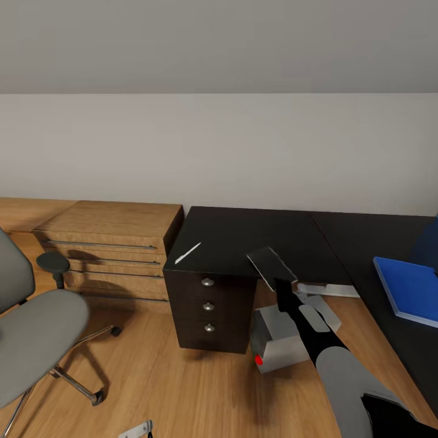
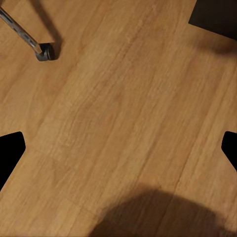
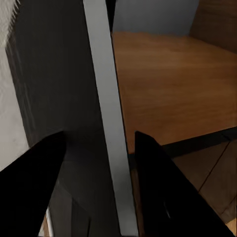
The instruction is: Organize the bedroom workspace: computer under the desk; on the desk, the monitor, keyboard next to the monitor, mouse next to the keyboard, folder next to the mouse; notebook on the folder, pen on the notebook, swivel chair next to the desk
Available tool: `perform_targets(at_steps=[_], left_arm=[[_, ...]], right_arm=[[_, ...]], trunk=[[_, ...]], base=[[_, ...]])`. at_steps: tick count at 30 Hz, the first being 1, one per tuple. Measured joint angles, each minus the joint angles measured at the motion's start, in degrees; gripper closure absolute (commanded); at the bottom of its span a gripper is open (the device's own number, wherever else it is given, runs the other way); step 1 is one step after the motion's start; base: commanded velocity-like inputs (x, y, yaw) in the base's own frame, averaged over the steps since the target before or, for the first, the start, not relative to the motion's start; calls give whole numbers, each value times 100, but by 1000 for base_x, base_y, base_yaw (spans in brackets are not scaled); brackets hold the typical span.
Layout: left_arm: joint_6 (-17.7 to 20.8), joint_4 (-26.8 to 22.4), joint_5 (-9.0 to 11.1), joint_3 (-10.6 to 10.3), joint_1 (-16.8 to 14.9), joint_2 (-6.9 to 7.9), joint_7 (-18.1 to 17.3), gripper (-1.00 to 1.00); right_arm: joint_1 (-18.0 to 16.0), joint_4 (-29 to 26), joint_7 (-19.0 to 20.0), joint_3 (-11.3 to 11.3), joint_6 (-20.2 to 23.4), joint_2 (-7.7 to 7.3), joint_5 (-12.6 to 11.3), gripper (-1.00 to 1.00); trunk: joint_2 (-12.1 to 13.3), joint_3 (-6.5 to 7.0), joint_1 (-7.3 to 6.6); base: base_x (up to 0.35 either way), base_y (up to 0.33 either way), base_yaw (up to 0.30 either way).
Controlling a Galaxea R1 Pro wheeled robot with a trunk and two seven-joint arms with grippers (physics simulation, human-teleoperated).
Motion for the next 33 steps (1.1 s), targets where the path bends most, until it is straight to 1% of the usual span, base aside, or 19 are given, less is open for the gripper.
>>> perform_targets(at_steps=[10, 14, 18, 24, 29, 33], left_arm=[[3, 0, 0, 0, 0, 0, -3, -100], [15, 0, -1, -8, 0, 0, -8, -100], [25, 0, 4, -9, 0, 0, 4, -100], [38, 5, 8, -9, 0, 0, 17, -100], [43, 8, 8, -9, 0, 0, 18, -100], [44, 8, 8, -9, 0, 0, 18, -100]], right_arm=[[-1, -5, 6, 1, -1, -7, 13, 100], [1, -10, 36, -3, -1, -9, 32, 100], [1, -8, 272, -1, -3, -9, 44, 100], [4, -32, 452, 6, -6, -9, 52, 100], [95, -88, 697, 4, -11, -20, 63, 100], [174, -372, 771, -4, -23, -20, 75, 100]], trunk=[[0, 0, 0], [159, 71, -87], [320, 143, -175], [560, 251, -307], [761, 340, -417], [921, 412, -505]], base=[[0, 0, 0], [0, 0, 0], [0, 0, 0], [0, 0, 0], [0, 0, 0], [0, 0, 0]])
